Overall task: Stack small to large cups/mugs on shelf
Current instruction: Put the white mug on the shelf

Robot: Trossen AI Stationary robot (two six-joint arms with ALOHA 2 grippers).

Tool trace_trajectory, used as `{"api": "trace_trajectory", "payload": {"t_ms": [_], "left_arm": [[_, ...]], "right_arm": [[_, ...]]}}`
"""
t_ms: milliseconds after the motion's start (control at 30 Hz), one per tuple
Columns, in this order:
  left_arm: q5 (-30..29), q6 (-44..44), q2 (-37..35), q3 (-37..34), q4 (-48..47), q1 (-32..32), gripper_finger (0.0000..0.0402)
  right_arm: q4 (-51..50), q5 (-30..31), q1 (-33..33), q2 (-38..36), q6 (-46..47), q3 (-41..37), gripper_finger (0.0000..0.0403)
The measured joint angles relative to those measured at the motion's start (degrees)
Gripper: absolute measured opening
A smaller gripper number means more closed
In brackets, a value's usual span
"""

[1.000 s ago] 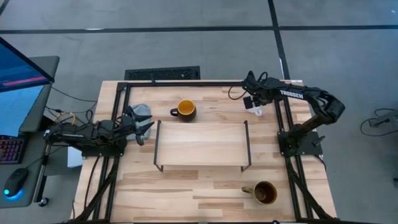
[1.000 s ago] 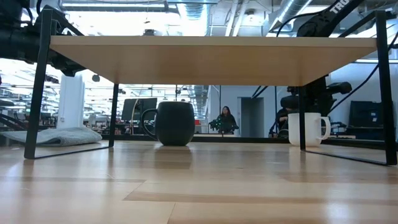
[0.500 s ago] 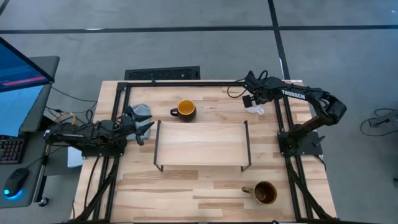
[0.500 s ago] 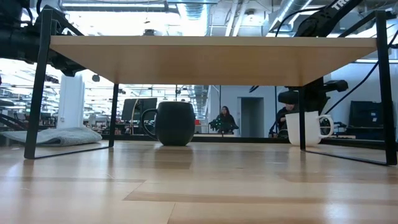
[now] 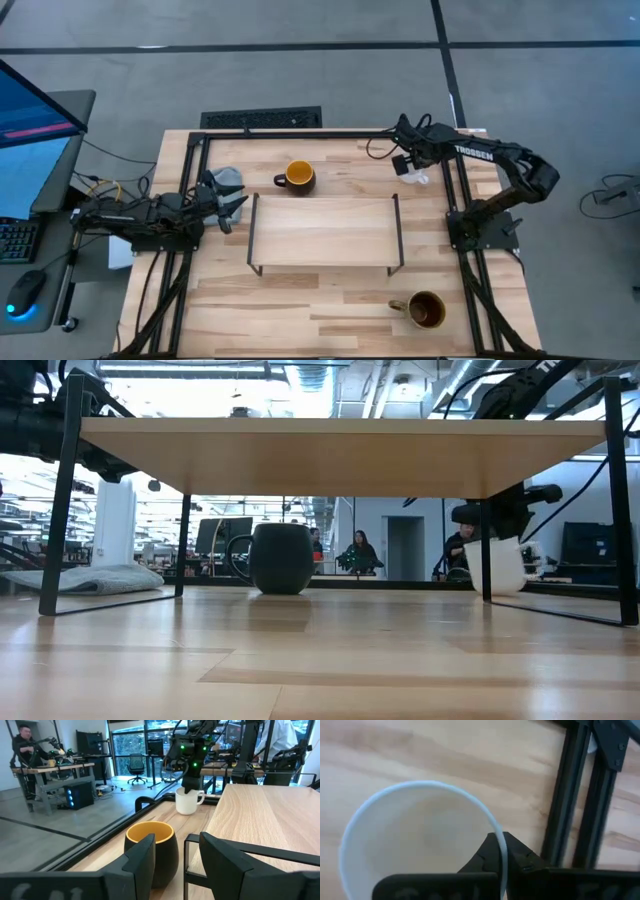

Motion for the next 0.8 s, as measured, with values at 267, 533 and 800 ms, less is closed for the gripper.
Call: {"api": "trace_trajectory", "payload": {"t_ms": [267,533,800], "left_arm": [[0.00,-0.02,0.01,0.01,0.02,-0.02,0.0146],[0.02,-0.04,-0.01,0.01,0.00,-0.02,0.0146],[0.00,-0.34,0.01,0.01,0.00,0.00,0.0146]], "right_arm": [[-7.30,-0.23,2.43,-6.15,1.73,7.42,0.0013],[-17.20,-0.39,6.26,-9.49,5.79,20.24,0.0013],[-25.18,-5.47,12.20,-9.30,10.92,35.52,0.0013]]}}
